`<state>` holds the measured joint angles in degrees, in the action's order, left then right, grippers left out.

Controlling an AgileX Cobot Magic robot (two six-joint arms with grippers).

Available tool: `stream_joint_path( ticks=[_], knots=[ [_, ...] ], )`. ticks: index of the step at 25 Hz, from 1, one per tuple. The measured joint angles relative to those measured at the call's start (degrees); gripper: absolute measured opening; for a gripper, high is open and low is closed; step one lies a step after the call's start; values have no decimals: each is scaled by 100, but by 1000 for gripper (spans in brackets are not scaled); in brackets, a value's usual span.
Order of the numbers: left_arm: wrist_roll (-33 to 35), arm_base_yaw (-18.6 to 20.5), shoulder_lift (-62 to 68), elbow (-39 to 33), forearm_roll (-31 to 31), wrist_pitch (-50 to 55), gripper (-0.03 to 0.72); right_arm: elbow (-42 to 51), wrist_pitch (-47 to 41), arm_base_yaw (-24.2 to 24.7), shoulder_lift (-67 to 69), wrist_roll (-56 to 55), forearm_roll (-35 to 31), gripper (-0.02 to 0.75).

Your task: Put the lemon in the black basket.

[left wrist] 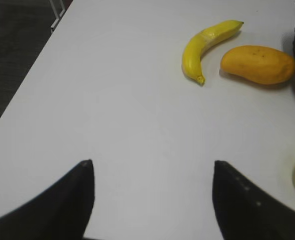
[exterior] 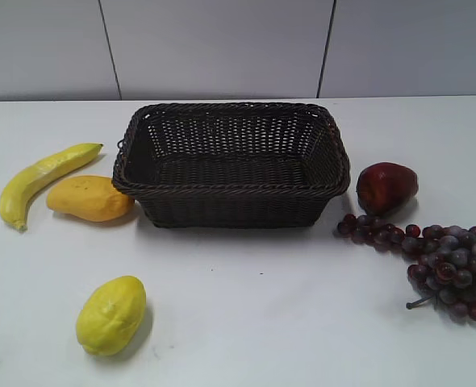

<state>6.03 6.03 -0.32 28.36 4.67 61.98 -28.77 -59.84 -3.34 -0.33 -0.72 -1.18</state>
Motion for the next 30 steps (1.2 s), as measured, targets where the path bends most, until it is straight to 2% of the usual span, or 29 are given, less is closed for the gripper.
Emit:
stream_joint_path(
  ticks=[13,18,23,27,30],
  knots=[
    [0,0,0,0,54,-18,536,0,0,0,0,0,0,591],
    [22,0,87,90,396,-449,529,0,0,0,0,0,0,591],
    [292,0,1051,121,814,-1394,518,0,0,0,0,0,0,591],
    [383,0,2397,177,1141,-1810,516,0,0,0,0,0,0,591],
    [764,0,3442,328,1524,-1980,515,0,0,0,0,0,0,591]
  ],
)
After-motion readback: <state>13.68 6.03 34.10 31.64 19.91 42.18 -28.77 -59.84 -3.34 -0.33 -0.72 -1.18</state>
